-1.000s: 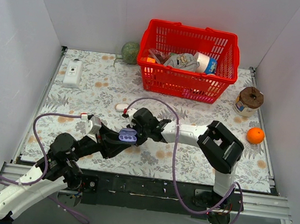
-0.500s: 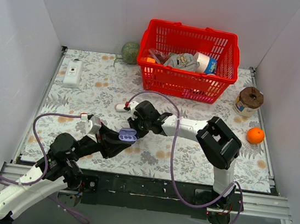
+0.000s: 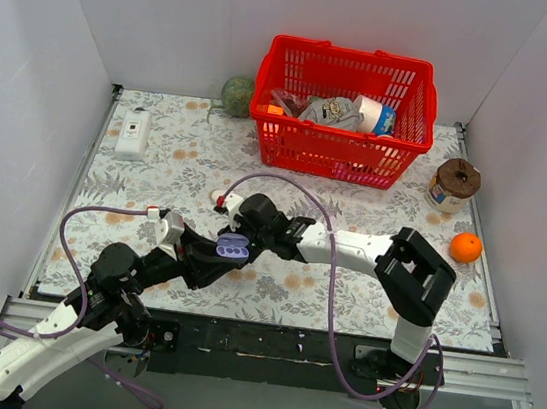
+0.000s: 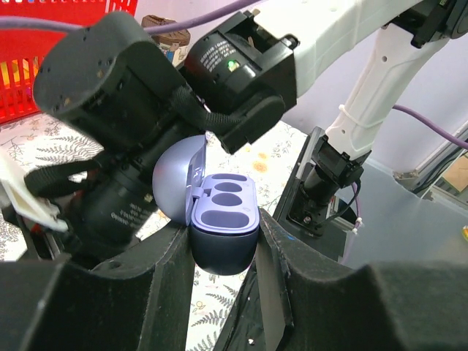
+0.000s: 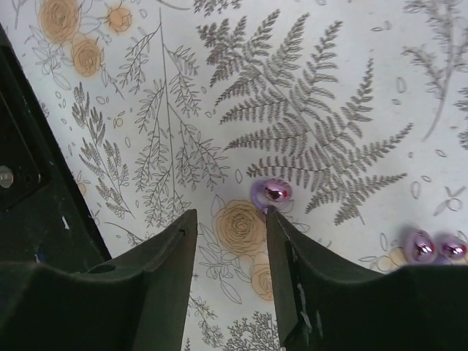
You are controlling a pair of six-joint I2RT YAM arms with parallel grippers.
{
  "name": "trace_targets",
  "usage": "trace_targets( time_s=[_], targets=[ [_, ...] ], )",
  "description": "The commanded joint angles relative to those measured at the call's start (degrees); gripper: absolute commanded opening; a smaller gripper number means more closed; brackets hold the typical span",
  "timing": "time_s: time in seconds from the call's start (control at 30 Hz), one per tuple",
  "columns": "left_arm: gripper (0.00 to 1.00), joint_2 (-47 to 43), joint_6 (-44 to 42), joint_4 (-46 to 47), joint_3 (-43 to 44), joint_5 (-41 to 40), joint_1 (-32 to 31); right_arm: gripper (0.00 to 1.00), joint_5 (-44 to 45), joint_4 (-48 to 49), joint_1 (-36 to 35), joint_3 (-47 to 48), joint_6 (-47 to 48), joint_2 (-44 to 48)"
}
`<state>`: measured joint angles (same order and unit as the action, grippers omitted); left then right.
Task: Insert the wireless bluetooth earbuds into the charging case
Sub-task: Adjust the earbud at the center of the board.
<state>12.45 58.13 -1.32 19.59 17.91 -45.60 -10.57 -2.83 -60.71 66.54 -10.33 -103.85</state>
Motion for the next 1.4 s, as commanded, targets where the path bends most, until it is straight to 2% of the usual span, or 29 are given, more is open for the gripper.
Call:
trace_targets(
  time_s=[0.0, 0.1, 0.13, 0.17, 0.4, 0.67, 0.9, 1.0, 1.07, 1.1, 1.17, 1.33, 1.37],
  targets=[
    [0.00, -1.0, 0.4, -0.1, 2.1, -0.7, -0.2, 0.52, -1.0, -0.2, -1.3, 2.0, 0.2, -2.7],
    [0.00, -1.5, 0.5, -0.5, 2.1, -0.9, -0.2, 0.57, -0.5, -0.6, -1.4, 2.5, 0.4, -3.8],
    [0.00, -1.7, 0.6, -0.6, 2.0, -0.9, -0.2, 0.64, -0.3, -0.9, -1.4, 2.9, 0.4, -4.2],
    [0.00, -1.8, 0.7, -0.6, 2.1, -0.9, -0.2, 0.65, -0.1, -1.3, -1.3, 3.2, 0.5, -4.5],
    [0.00, -1.7, 0.6, -0.7, 2.1, -0.8, -0.2, 0.66, 1.2, -1.5, -1.4, 4.3, 0.7, -5.7],
    [0.00, -2.2, 0.4, -0.8, 2.3, -1.1, -0.3, 0.65, 4.5, 0.3, -1.4, 2.5, -1.6, -1.3],
    [0.00, -2.0, 0.2, -1.0, 2.9, -0.9, -0.2, 0.55, 5.8, 4.8, -1.4, -4.0, -3.6, 3.5],
    [0.00, -2.0, 0.1, -1.1, 2.7, -0.9, -0.2, 0.47, 5.2, 4.7, -1.4, -5.8, -4.3, 4.4],
    [0.00, -1.8, 0.1, -1.0, 2.8, -0.9, -0.2, 0.30, 3.3, 5.8, -1.5, -6.5, -4.7, 4.3],
    [0.00, -1.8, 0.2, -1.0, 2.6, -0.9, -0.2, 0.13, 2.7, 6.2, -2.0, -6.8, -5.1, 4.1],
    [0.00, -1.8, 0.2, -0.6, 2.7, -0.8, -0.2, 0.03, 2.2, 6.4, -2.7, -6.4, -5.2, 3.2],
    [0.00, -1.5, 0.1, -0.6, 3.1, -0.8, -0.2, 0.01, 5.1, 5.0, -3.8, -3.5, -6.9, 1.1],
    [0.00, -1.5, 0.1, -0.6, 3.1, -0.8, -0.2, 0.09, 7.4, 4.6, -3.8, -3.2, -7.3, 1.2]
  ],
)
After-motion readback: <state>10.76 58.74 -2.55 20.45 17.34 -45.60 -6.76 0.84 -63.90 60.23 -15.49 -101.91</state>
